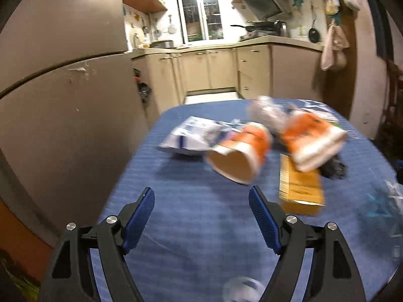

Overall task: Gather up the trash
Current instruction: 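Grasp the alcohol wipes pack with the left tool while the right grasps an orange cup, then lift the wipes pack and orange cup off the table with both tools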

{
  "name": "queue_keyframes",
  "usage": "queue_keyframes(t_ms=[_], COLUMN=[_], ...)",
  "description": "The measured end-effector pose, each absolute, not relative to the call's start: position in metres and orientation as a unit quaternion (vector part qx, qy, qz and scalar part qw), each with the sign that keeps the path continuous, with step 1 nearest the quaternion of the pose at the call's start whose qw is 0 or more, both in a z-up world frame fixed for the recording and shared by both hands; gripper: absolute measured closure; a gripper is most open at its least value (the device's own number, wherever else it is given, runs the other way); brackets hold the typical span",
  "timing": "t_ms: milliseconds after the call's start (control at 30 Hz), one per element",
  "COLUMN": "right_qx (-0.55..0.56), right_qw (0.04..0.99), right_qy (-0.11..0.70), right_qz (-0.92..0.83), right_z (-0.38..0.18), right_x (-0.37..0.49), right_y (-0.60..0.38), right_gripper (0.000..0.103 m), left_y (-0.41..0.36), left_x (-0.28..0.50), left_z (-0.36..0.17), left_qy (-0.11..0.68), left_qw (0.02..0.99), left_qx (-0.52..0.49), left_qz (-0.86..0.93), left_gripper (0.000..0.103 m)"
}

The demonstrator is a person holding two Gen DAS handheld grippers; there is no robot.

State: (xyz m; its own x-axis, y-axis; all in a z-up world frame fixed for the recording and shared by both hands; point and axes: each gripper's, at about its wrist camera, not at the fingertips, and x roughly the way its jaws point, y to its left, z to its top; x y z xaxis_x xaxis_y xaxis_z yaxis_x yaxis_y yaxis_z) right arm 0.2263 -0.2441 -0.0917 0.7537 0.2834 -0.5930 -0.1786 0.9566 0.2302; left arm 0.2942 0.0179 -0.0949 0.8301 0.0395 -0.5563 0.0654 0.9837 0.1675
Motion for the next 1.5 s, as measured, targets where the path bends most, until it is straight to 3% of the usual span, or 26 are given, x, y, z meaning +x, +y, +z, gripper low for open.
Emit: queue_keyframes(t_ms=[100,233,300,500,800,900,967,1067,1267,1500], right_qx=[0.072,0.077,0.078,0.078,0.112,0.105,0.103,0.118,0.132,0.136], right_qw=[0.934,0.935,0.936,0.926,0.899,0.896,0.895,0.895,0.897,0.902], right_qy=[0.330,0.324,0.321,0.343,0.383,0.387,0.388,0.378,0.355,0.329], right_qz=[0.121,0.121,0.119,0.139,0.179,0.192,0.194,0.206,0.229,0.245], right_z=[-0.090,-0.084,-0.080,-0.080,-0.100,-0.104,-0.108,-0.109,-0.096,-0.075], right_x=[0.247,0.275,0.290,0.335,0.369,0.368,0.367,0.362,0.351,0.343], right_y=[-0.235,-0.224,-0.218,-0.198,-0.188,-0.181,-0.178,-0.180,-0.178,-0.175], right_gripper=[0.021,0.013,0.011,0.011,0.012,0.027,0.057,0.065,0.075,0.075], left_y=[0.035,0.066,0.075,0.067,0.047,0.052,0.051,0.053,0.050,0.054], left_x=[0.321,0.362,0.383,0.457,0.520,0.524,0.525,0.521,0.517,0.503], left_z=[-0.095,-0.087,-0.079,-0.075,-0.122,-0.132,-0.142,-0.144,-0.143,-0.131], left_qy=[0.298,0.315,0.311,0.323,0.386,0.401,0.416,0.415,0.406,0.395], left_qw=[0.944,0.942,0.945,0.939,0.906,0.899,0.892,0.893,0.895,0.903], left_qx=[0.144,0.118,0.098,0.074,0.104,0.089,0.094,0.084,0.091,0.082], left_qz=[0.014,-0.002,-0.010,-0.089,-0.140,-0.150,-0.150,-0.154,-0.159,-0.146], left_gripper=[0.024,0.024,0.016,0.012,0.012,0.012,0.019,0.035,0.045,0.051])
